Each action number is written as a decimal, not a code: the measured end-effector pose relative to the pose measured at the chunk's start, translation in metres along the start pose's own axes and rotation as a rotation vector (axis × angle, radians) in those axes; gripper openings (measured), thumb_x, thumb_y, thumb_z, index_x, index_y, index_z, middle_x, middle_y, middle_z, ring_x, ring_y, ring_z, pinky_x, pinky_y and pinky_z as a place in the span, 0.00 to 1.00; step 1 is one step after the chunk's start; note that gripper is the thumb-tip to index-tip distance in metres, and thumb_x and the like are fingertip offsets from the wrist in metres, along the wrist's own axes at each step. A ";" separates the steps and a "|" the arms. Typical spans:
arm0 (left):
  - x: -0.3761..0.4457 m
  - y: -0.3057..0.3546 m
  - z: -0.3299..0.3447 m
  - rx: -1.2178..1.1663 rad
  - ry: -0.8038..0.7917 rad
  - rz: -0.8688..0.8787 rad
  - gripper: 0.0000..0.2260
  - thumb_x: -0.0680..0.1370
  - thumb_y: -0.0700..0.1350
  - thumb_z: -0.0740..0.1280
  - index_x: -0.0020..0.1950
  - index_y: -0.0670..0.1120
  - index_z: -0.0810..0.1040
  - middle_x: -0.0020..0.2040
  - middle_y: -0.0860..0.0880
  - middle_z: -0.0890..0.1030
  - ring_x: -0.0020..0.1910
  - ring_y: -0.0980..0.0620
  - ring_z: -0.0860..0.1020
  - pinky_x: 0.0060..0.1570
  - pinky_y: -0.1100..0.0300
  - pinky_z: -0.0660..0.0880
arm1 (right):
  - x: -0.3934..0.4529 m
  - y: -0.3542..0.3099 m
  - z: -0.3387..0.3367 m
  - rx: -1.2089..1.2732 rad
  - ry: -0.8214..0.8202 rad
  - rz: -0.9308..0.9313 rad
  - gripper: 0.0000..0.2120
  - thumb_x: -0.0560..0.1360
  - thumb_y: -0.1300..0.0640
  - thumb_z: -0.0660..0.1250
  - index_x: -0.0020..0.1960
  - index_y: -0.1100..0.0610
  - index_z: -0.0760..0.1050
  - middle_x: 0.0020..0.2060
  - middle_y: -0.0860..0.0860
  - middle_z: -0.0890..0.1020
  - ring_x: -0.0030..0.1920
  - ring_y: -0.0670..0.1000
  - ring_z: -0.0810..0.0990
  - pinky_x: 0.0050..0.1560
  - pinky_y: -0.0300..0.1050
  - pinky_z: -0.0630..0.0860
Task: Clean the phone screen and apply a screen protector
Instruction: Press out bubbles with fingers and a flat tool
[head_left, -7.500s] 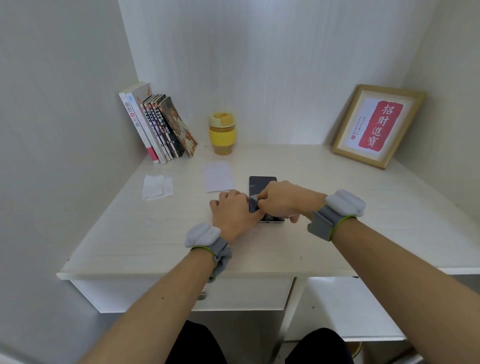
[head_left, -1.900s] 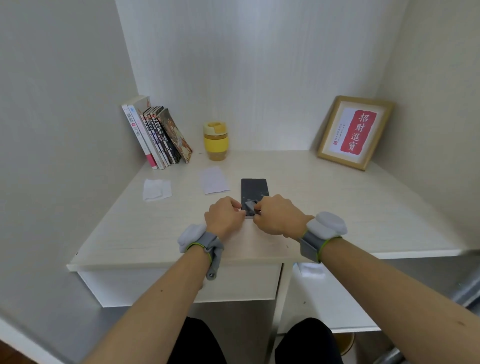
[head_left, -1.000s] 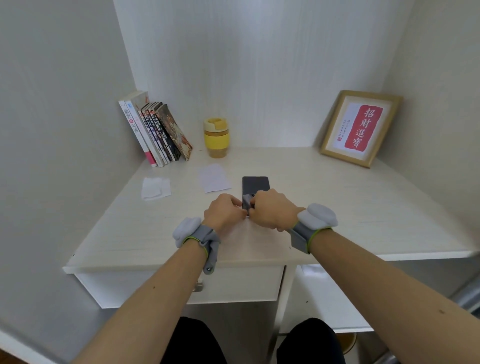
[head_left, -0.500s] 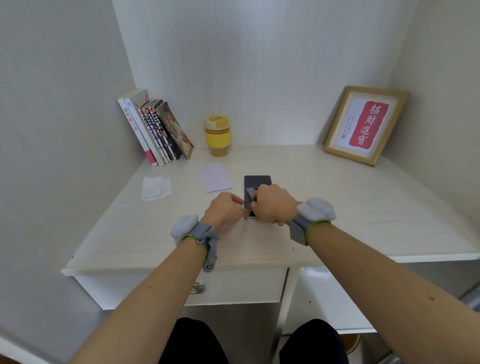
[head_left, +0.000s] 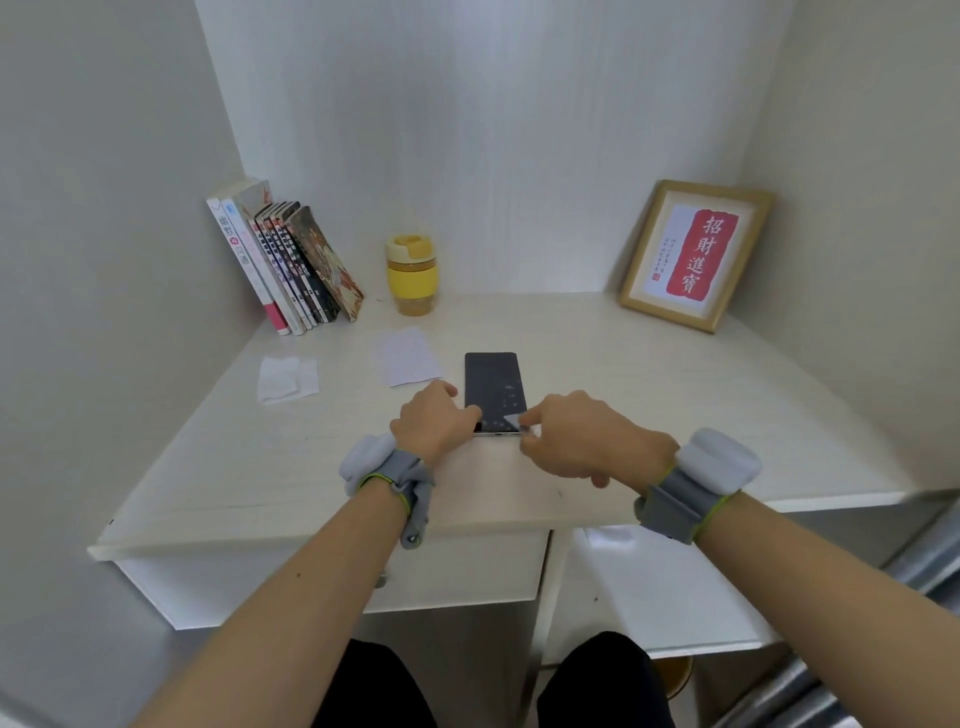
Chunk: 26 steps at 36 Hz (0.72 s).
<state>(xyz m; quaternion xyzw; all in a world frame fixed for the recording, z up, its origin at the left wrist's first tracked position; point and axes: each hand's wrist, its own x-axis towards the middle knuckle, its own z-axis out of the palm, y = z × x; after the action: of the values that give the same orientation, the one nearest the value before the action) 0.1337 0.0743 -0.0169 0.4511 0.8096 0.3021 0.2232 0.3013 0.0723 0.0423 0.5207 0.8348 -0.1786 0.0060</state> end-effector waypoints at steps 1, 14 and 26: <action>-0.001 0.002 0.002 0.036 0.025 0.017 0.24 0.75 0.54 0.66 0.69 0.50 0.69 0.63 0.48 0.77 0.63 0.44 0.74 0.65 0.48 0.68 | -0.001 -0.002 0.001 -0.006 0.000 0.004 0.18 0.79 0.53 0.57 0.65 0.56 0.75 0.40 0.54 0.77 0.26 0.53 0.73 0.26 0.41 0.75; 0.000 0.003 0.008 0.205 0.002 0.147 0.17 0.76 0.52 0.64 0.65 0.57 0.73 0.63 0.46 0.76 0.61 0.43 0.74 0.63 0.46 0.68 | 0.018 -0.013 0.005 0.000 0.044 0.034 0.09 0.78 0.56 0.58 0.48 0.60 0.75 0.31 0.53 0.75 0.22 0.51 0.73 0.21 0.39 0.71; 0.006 0.001 0.007 0.223 -0.034 0.160 0.18 0.76 0.54 0.64 0.66 0.56 0.72 0.63 0.46 0.75 0.62 0.43 0.74 0.63 0.46 0.69 | 0.016 -0.009 0.007 0.048 0.011 0.022 0.08 0.76 0.58 0.59 0.45 0.61 0.75 0.30 0.56 0.77 0.20 0.53 0.73 0.21 0.40 0.74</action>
<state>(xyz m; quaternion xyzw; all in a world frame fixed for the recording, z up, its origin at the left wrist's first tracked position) 0.1358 0.0816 -0.0212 0.5415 0.7955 0.2194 0.1606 0.2850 0.0802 0.0354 0.5309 0.8245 -0.1958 -0.0090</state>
